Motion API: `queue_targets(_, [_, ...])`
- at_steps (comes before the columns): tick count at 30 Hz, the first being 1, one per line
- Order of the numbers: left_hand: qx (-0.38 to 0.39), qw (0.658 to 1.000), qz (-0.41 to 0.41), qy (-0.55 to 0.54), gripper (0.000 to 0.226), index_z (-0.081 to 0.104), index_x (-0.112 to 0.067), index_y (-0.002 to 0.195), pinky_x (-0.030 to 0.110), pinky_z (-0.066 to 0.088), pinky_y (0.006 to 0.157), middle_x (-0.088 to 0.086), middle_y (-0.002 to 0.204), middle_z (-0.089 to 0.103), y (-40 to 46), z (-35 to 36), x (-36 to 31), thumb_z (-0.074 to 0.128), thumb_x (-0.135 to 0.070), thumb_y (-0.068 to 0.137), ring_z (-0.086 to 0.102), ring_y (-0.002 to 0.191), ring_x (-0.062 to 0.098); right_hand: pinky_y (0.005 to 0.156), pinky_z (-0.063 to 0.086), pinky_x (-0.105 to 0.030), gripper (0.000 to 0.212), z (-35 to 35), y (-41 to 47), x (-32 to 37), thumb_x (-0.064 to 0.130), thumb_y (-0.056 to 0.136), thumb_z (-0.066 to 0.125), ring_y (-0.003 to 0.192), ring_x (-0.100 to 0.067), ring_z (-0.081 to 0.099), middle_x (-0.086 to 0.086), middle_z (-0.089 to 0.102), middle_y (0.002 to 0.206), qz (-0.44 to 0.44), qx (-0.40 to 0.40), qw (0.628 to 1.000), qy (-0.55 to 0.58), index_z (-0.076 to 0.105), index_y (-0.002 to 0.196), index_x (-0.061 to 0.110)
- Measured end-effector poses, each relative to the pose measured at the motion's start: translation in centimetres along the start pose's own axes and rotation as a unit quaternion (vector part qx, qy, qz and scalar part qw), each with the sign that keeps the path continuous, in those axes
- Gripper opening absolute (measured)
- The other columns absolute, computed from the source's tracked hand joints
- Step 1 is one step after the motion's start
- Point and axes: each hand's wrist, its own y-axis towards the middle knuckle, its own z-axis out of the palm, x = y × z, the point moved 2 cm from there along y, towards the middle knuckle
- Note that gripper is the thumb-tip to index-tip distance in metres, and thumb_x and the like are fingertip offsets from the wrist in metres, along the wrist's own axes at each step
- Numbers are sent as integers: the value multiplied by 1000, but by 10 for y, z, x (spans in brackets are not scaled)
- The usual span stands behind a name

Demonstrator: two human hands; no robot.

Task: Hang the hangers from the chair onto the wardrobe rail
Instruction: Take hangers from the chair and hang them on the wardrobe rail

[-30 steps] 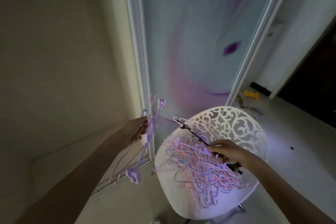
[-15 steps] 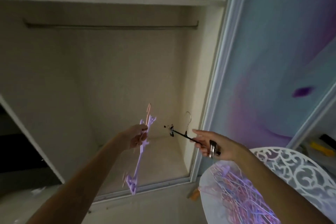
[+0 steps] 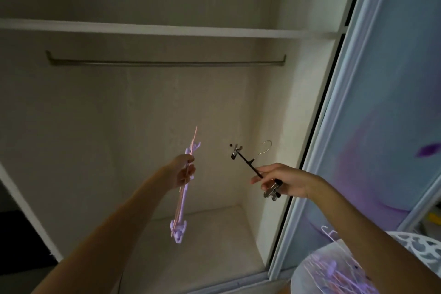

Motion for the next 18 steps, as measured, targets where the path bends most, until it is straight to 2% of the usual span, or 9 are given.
queue_targets(2, [5, 1000, 2, -30, 26, 42, -14, 69, 9, 34, 33, -5, 34, 48, 21, 8, -14, 41, -15, 95, 45, 28, 4, 51, 41, -23, 34, -12, 18, 19, -8, 89, 43, 57, -11, 54, -2, 68, 96, 9, -24, 999, -32, 49, 114, 14])
queue_targets(4, [17, 998, 3, -54, 25, 44, -12, 69, 8, 37, 32, -3, 34, 50, 42, 16, -27, 43, -14, 95, 48, 27, 5, 58, 37, -26, 38, -29, 39, 35, -9, 88, 42, 57, -11, 51, -1, 68, 94, 9, -53, 997, -49, 47, 115, 16])
queue_targets(6, [28, 996, 8, -83, 23, 47, -12, 71, 10, 41, 34, -1, 37, 52, 65, 25, -45, 45, -13, 94, 51, 28, 6, 57, 36, -26, 45, -52, 64, 54, -9, 87, 39, 52, -10, 49, -3, 69, 93, 0, -87, 994, -62, 45, 128, 9])
queue_targets(8, [39, 994, 6, -106, 21, 50, -11, 73, 12, 44, 35, 0, 38, 54, 88, 38, -65, 48, -14, 93, 53, 29, 8, 47, 40, -22, 50, -76, 85, 76, -9, 87, 37, 42, -8, 46, -5, 68, 92, -12, -110, 991, -75, 38, 136, 0])
queue_targets(10, [39, 993, 10, -110, 19, 50, -11, 74, 13, 45, 35, 0, 38, 55, 106, 47, -84, 49, -14, 93, 53, 29, 8, 41, 40, -23, 47, -96, 101, 97, -8, 87, 35, 40, -10, 42, -6, 68, 90, -30, -122, 990, -69, 39, 134, -3])
queue_targets(15, [41, 988, 19, -149, 17, 48, -11, 75, 13, 45, 35, 2, 39, 54, 150, 65, -130, 50, -13, 92, 53, 28, 9, 42, 35, -21, 43, -136, 143, 155, -8, 85, 34, 42, -8, 37, -6, 66, 90, -61, -156, 985, -47, 46, 127, -2])
queue_targets(18, [41, 986, 19, -161, 18, 48, -10, 73, 14, 44, 34, 4, 58, 54, 172, 69, -155, 51, -12, 91, 54, 28, 9, 37, 35, -17, 42, -148, 170, 185, -9, 85, 33, 37, -5, 35, -7, 65, 88, -74, -173, 982, -23, 45, 126, -3])
